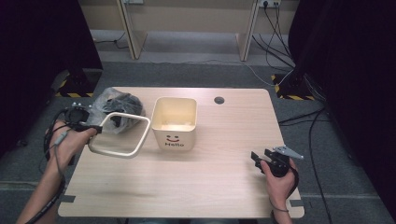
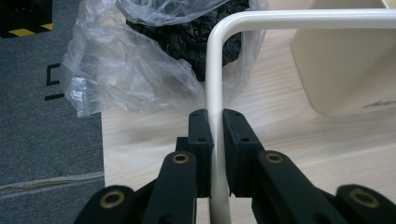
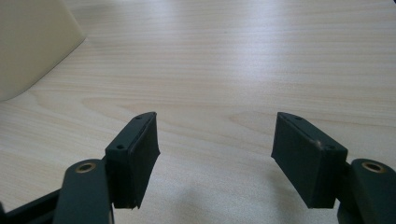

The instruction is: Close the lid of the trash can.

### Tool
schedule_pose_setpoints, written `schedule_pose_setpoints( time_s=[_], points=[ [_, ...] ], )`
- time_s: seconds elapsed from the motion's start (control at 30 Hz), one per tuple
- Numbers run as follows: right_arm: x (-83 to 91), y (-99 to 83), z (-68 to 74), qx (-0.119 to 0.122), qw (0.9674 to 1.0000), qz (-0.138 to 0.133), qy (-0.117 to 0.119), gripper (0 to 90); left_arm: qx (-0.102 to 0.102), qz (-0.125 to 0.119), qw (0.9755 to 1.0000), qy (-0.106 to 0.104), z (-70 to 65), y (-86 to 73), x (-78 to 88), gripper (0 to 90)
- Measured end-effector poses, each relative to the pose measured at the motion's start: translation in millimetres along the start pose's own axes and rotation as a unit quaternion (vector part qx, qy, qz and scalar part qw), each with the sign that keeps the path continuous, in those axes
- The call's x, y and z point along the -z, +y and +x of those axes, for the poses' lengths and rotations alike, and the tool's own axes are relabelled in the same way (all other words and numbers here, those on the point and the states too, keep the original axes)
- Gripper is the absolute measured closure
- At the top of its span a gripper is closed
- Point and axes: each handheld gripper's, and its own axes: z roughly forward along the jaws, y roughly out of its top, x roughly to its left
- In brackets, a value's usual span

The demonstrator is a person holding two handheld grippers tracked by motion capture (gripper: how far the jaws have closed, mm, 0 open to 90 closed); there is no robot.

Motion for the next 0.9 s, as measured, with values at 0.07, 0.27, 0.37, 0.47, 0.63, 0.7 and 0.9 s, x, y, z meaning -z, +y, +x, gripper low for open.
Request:
schedule_pose_setpoints(
  time_s=[0.07, 0.27, 0.37, 0.47, 0.63, 0.7, 0.9],
  points=[
    [0.1, 0.0, 0.0, 0.0, 1.0, 0.0, 0.0, 31.6, -0.001, 0.001, 1.0, 0.001, -0.4, 1.4, 0.5, 81.9],
    [0.1, 0.1, -0.1, 0.001, 1.0, 0.001, -0.001, 31.6, -0.004, 0.001, 1.0, 0.001, -2.0, 6.1, 2.3, 81.8],
    [0.0, 0.0, 0.0, -0.001, 1.0, 0.0, 0.0, 31.6, -0.006, 0.001, 1.0, -0.001, -3.7, 8.6, 1.9, 81.9],
    [0.1, 0.0, 0.0, 0.0, 1.0, 0.0, 0.0, 31.6, -0.008, 0.003, 1.0, -0.001, -5.7, 10.6, 0.9, 81.8],
    [0.1, 0.0, 0.0, -0.001, 1.0, 0.0, 0.0, 31.6, -0.012, 0.005, 0.9999, -0.003, -8.6, 13.8, 0.2, 81.8],
    [0.1, 0.0, 0.0, 0.0, 1.0, 0.0, 0.0, 31.6, -0.014, 0.008, 0.9999, -0.004, -9.5, 15.1, 0.1, 81.8],
    [0.1, 0.0, 0.7, -0.003, 1.0, 0.002, -0.001, 31.6, -0.02, 0.016, 0.9997, -0.006, -11.7, 20.5, -0.9, 81.8]
  ],
)
